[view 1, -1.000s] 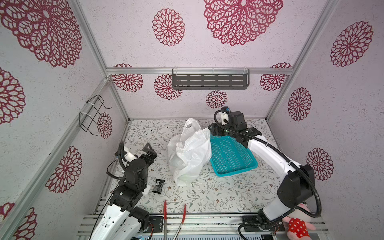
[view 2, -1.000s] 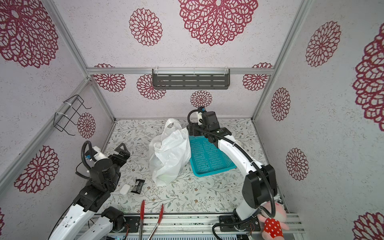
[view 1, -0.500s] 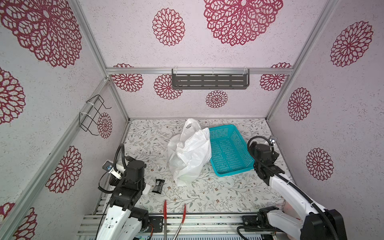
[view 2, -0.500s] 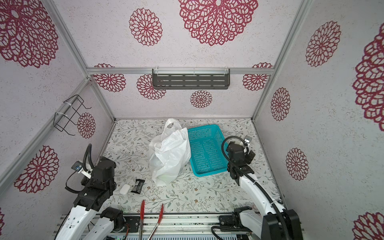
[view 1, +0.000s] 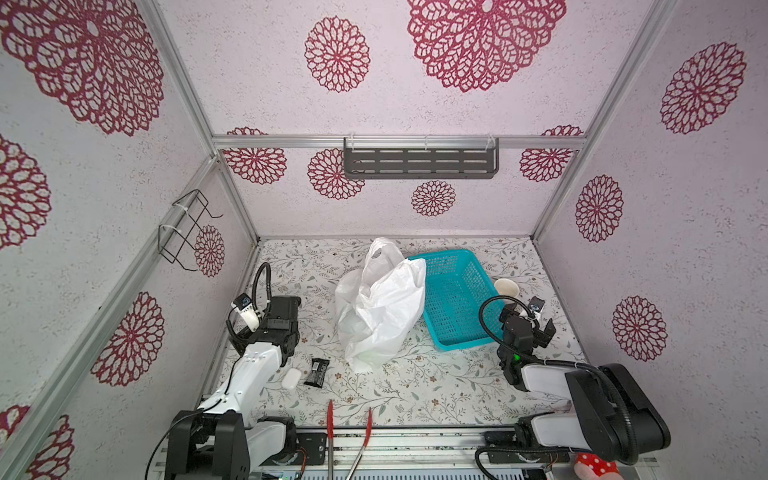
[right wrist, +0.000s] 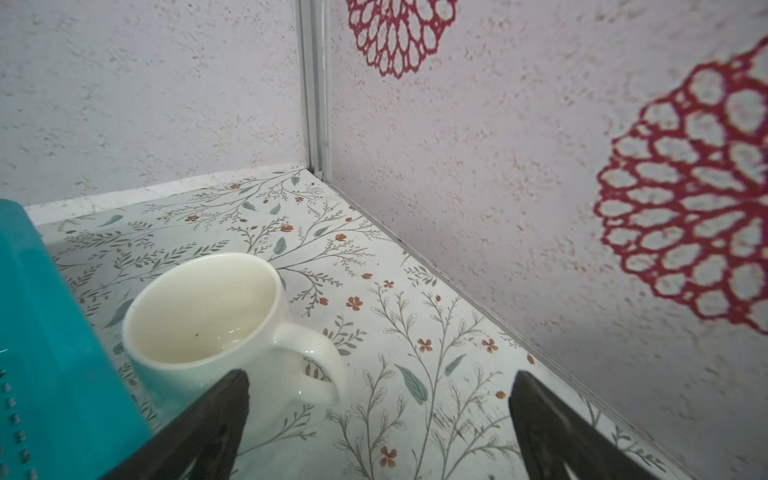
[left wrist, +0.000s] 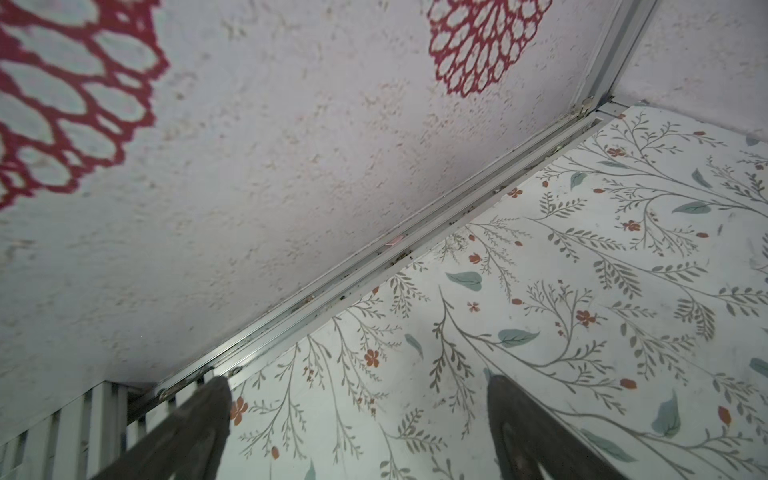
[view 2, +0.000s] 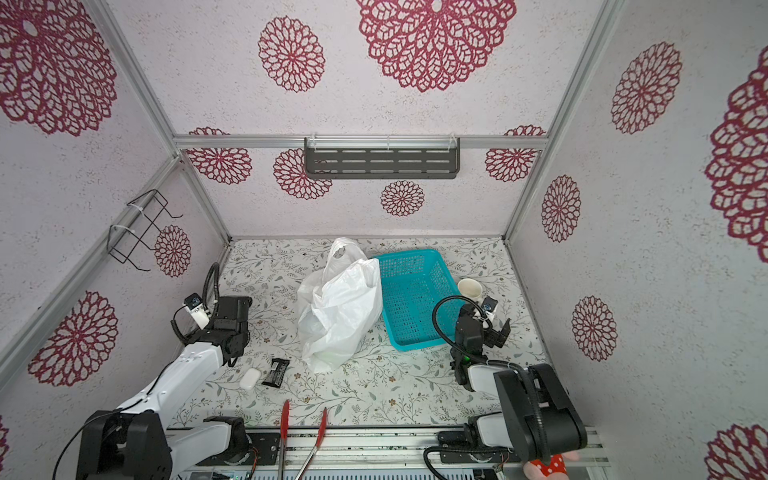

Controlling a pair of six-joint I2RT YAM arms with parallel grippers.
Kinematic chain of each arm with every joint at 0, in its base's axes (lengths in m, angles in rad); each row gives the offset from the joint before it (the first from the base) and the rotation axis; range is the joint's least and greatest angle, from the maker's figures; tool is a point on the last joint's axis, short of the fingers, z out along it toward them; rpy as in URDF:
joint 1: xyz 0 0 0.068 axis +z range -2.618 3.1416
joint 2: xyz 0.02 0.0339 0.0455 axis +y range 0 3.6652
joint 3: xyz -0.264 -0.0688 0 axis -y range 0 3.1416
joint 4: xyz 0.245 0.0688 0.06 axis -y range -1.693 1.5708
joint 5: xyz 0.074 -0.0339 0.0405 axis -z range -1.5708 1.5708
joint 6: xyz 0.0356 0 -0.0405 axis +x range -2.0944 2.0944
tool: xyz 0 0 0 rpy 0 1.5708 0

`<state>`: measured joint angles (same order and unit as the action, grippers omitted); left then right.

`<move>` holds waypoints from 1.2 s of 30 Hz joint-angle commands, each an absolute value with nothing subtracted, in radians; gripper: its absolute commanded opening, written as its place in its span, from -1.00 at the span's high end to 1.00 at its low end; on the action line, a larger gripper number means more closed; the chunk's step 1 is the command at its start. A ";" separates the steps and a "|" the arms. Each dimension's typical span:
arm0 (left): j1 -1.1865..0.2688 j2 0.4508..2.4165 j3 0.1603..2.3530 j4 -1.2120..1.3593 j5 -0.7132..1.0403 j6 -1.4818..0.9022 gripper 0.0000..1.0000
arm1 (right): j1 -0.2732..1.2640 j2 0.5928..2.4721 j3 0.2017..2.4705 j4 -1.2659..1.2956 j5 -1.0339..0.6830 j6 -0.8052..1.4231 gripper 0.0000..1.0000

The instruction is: Place the fruits into the plastic bag

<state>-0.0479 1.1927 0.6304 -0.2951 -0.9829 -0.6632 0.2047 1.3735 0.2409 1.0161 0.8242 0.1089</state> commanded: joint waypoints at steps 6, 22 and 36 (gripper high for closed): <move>-0.012 1.270 0.498 0.202 -0.859 -0.462 -0.95 | 0.118 1.486 0.253 1.178 0.450 -0.009 -0.98; 0.082 1.511 0.425 0.807 -0.443 -0.205 -0.97 | 0.052 1.537 0.246 1.219 0.245 -0.002 -0.98; 0.066 1.565 0.415 0.910 -0.457 -0.161 -0.95 | 0.052 1.541 0.255 1.205 0.256 0.005 -0.98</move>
